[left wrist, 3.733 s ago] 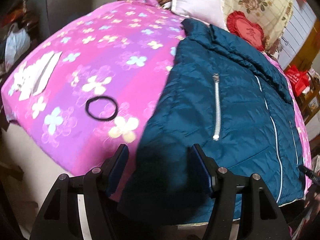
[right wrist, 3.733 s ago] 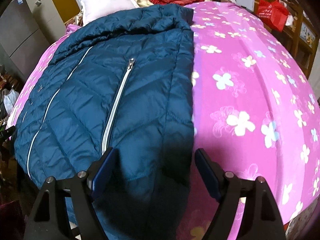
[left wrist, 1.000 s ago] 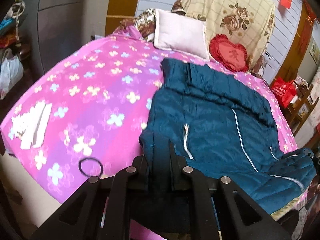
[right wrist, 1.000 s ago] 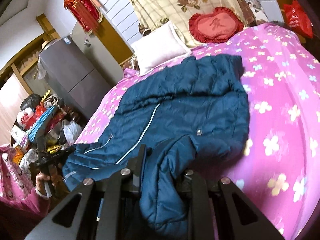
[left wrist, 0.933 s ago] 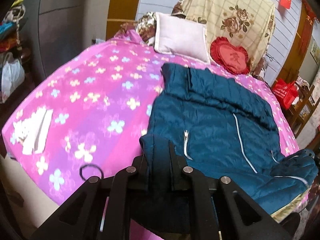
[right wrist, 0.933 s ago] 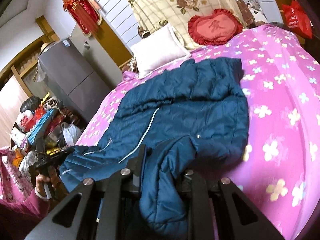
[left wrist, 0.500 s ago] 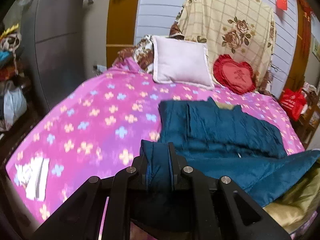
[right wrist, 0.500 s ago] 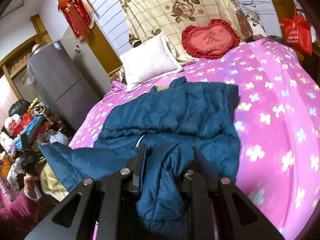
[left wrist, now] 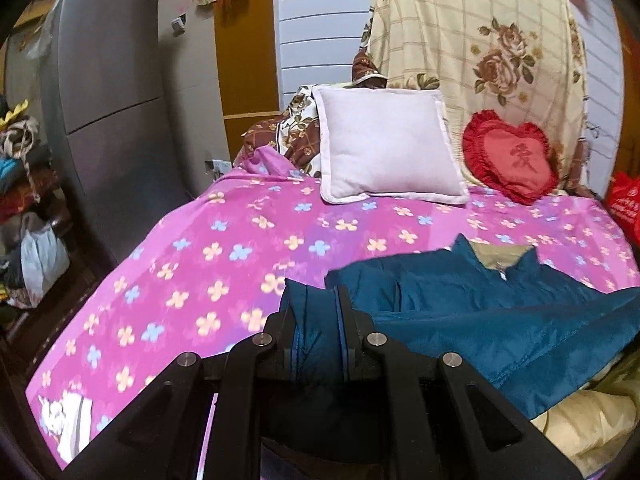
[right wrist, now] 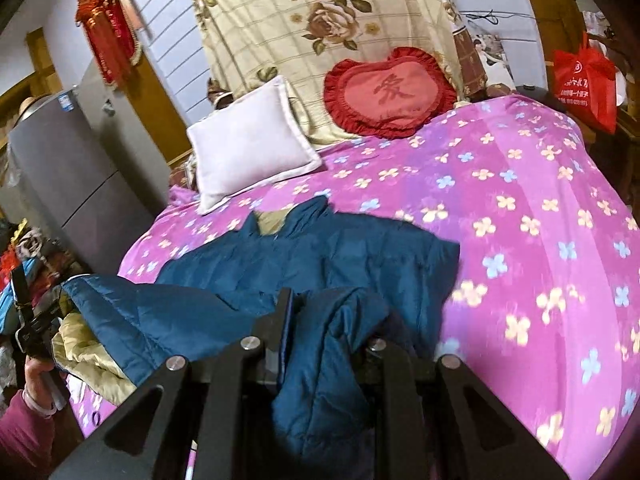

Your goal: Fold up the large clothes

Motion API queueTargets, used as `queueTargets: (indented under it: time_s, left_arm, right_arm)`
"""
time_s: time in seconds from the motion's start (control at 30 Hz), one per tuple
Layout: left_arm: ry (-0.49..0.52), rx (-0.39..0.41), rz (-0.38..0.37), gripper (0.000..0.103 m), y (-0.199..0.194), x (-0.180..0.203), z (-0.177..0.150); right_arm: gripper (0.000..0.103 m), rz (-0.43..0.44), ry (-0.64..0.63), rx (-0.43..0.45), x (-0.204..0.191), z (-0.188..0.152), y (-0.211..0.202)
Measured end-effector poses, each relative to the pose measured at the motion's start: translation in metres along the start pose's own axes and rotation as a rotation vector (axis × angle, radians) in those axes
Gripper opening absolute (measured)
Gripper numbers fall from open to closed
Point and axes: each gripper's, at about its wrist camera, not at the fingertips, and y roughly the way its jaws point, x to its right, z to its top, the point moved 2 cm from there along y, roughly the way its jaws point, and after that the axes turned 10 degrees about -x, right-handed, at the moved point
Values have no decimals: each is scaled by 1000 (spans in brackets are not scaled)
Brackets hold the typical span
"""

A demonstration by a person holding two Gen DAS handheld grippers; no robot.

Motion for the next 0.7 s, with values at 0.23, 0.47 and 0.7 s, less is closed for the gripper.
queueTargets:
  time_s: [0.23,0.47,0.7]
  left_arm:
    - [-5,-7,47,0,52,22,22]
    - [1,-58,22,0,103,35,20]
    - [-141,-36,-194,32,77,-16,22]
  right_arm:
    - [19,-26,57,-1,21,41,47]
    - [17,-62,151,-52,51,47,115]
    - [17,-97,175,-66,61,44,150]
